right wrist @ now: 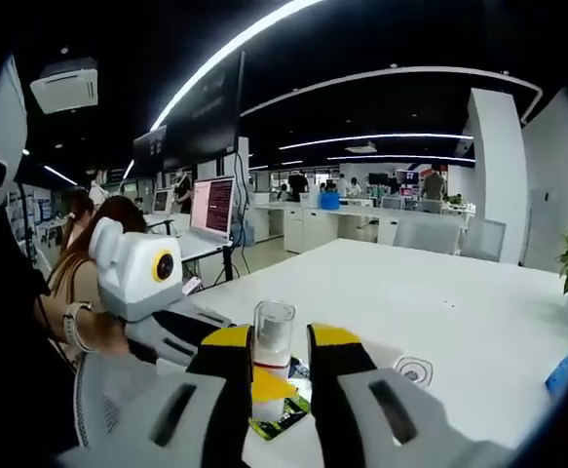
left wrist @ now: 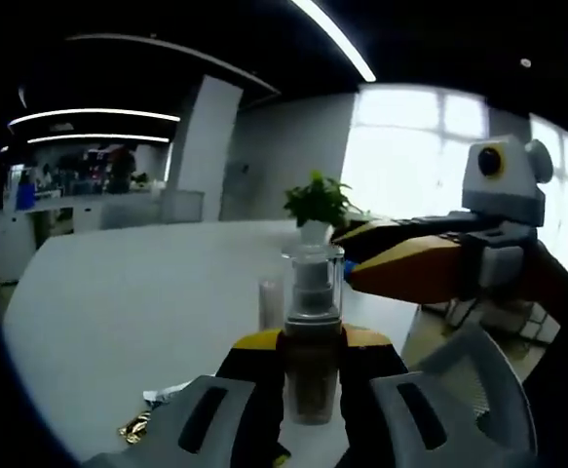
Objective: Arrange the skincare products in the storage area until every visible bottle or jar stands upright without overlapping.
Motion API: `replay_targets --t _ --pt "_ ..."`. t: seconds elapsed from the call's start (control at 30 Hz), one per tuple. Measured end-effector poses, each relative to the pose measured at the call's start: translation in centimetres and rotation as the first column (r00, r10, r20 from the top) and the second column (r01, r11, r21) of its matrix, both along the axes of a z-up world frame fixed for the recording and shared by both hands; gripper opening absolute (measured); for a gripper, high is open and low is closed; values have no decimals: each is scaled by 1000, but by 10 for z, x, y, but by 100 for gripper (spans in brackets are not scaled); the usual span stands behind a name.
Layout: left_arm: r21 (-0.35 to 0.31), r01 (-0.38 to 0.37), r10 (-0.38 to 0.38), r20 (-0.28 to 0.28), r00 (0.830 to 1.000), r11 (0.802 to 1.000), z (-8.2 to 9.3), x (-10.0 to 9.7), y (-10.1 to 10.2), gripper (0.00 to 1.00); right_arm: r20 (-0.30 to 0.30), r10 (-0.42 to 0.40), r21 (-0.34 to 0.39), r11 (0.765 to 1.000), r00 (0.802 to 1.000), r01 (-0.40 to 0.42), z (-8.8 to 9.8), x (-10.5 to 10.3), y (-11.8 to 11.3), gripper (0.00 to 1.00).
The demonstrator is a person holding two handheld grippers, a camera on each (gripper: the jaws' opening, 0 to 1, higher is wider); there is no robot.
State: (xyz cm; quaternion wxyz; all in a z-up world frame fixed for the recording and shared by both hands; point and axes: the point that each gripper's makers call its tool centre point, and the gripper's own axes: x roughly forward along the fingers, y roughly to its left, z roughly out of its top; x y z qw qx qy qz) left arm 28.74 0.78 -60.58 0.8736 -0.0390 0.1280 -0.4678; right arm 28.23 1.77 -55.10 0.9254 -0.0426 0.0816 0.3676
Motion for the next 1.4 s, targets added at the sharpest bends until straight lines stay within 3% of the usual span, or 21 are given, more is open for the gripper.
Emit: replay_targets --t 0.33,0.47,0.53,0.63,0.67,1.1,1.4 --pt "21 127 -127 24 992 992 -2 -16 -17 17 -28 32 68 997 999 -30 -3 -2 0 22" --pt "4 208 -208 39 977 978 0 -22 -23 17 -34 48 83 996 998 -45 -5 -5 -4 23" --pt "9 214 -214 37 976 977 0 -20 -24 17 -37 56 82 995 998 -53 -6 -6 -5 22" --pt "8 261 -261 39 965 965 -1 -24 -27 17 -37 68 82 995 997 -65 -8 -8 -7 23" --pt "11 297 -297 46 954 955 -2 -27 -29 17 -38 78 81 994 996 -74 -8 -9 -7 23" --pt "23 401 -401 78 913 916 -8 -32 -39 17 -37 130 72 989 991 -127 -15 -13 -14 22" --pt "46 400 -402 76 912 915 -15 -30 -44 20 -51 124 71 990 991 -120 -23 -12 -17 20"
